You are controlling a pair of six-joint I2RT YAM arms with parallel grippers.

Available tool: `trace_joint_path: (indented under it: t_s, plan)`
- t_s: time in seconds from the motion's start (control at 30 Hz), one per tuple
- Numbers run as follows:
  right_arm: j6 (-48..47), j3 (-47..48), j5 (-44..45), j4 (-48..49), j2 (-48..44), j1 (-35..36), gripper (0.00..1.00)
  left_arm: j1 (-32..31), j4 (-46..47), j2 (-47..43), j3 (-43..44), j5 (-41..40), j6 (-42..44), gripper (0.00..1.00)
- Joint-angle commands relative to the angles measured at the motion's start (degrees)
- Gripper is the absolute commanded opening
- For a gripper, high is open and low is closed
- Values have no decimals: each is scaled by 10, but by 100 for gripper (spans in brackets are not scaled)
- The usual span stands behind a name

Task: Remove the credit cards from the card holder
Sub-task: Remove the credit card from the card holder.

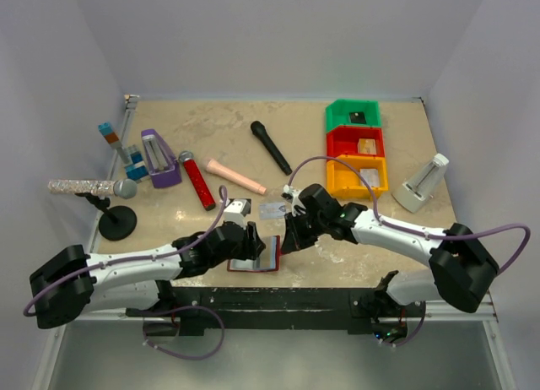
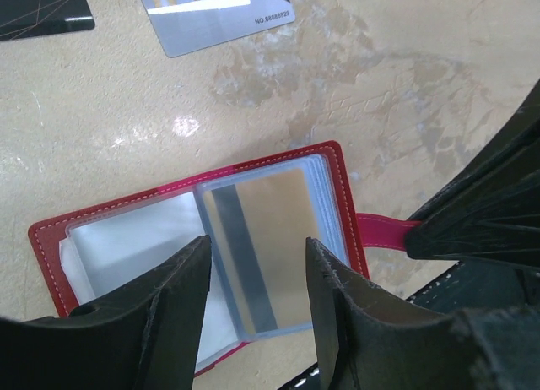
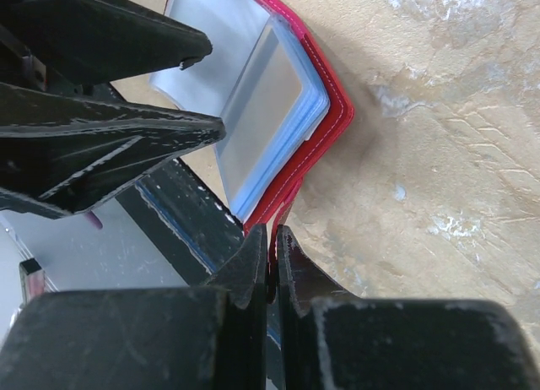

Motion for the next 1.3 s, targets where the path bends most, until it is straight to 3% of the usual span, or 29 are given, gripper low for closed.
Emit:
trace_joint_path:
  t_s: [0.0,1.27]
  plan:
    - [4,8,-14,11,-27,-2,0,-10,-6,21,39,-9,26,53]
    - [-2,26,-26,-4,-30,-2,0,-33,-28,78,82,-11,23,53]
